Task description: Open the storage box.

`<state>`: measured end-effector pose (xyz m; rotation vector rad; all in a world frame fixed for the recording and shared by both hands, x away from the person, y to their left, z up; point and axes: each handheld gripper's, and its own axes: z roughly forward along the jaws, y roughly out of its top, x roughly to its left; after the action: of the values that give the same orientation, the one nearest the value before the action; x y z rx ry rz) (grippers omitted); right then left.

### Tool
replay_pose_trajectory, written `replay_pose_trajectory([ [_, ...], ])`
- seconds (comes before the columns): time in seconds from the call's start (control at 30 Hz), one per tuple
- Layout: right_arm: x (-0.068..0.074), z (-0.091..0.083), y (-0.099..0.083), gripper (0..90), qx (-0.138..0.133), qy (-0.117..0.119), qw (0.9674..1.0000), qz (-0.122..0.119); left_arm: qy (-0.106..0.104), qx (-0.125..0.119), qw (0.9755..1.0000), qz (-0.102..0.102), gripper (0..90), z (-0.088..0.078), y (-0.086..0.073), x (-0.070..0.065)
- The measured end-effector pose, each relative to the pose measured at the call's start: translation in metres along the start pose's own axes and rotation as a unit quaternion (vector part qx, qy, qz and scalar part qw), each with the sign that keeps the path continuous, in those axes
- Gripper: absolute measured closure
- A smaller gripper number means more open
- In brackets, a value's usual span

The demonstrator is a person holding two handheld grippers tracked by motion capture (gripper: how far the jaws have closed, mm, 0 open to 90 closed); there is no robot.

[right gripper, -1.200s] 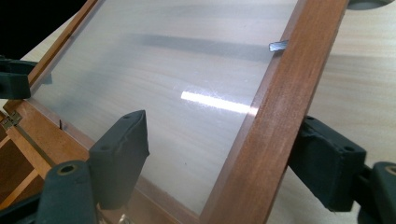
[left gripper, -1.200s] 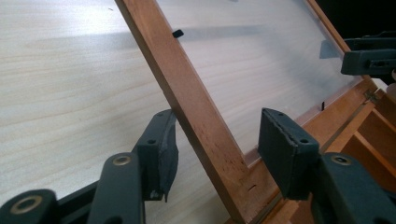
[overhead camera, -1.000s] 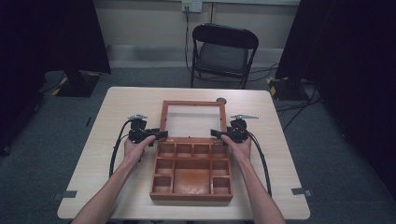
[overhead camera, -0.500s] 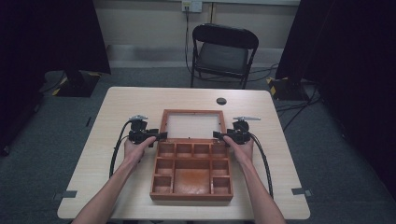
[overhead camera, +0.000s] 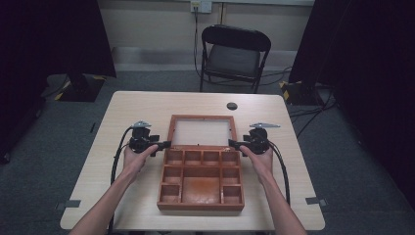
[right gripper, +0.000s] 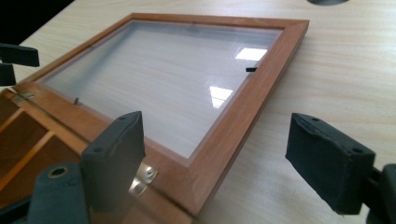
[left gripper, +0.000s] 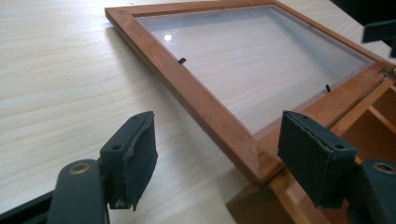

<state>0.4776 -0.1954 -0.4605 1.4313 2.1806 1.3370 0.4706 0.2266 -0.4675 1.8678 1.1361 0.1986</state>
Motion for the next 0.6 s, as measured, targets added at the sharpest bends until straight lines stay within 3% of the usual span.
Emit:
replay_pose_trajectory([
  [0.1, 0.002, -0.011, -0.003, 19.6, -0.01, 0.001, 0.9999, 0.006, 0.003, -0.003, 1.0, -0.007, 27.6, -0.008, -0.005, 0.0],
  [0.17, 0.003, -0.018, -0.007, 19.5, -0.017, 0.009, 0.9997, 0.014, 0.007, 0.003, 1.0, -0.002, 27.5, -0.012, -0.008, -0.002],
  [0.3, 0.006, -0.034, -0.011, 19.4, -0.018, 0.002, 0.9998, -0.002, 0.009, 0.001, 0.9999, 0.011, 27.5, -0.024, -0.012, -0.007],
  [0.43, 0.005, -0.052, -0.018, 19.0, -0.019, -0.002, 0.9998, -0.007, 0.032, 0.007, 0.9989, 0.033, 27.5, -0.036, -0.016, -0.008],
  [0.6, 0.003, -0.071, -0.032, 18.1, -0.003, -0.016, 0.9996, -0.024, 0.059, 0.011, 0.9975, 0.037, 25.7, -0.051, -0.025, 0.001],
])
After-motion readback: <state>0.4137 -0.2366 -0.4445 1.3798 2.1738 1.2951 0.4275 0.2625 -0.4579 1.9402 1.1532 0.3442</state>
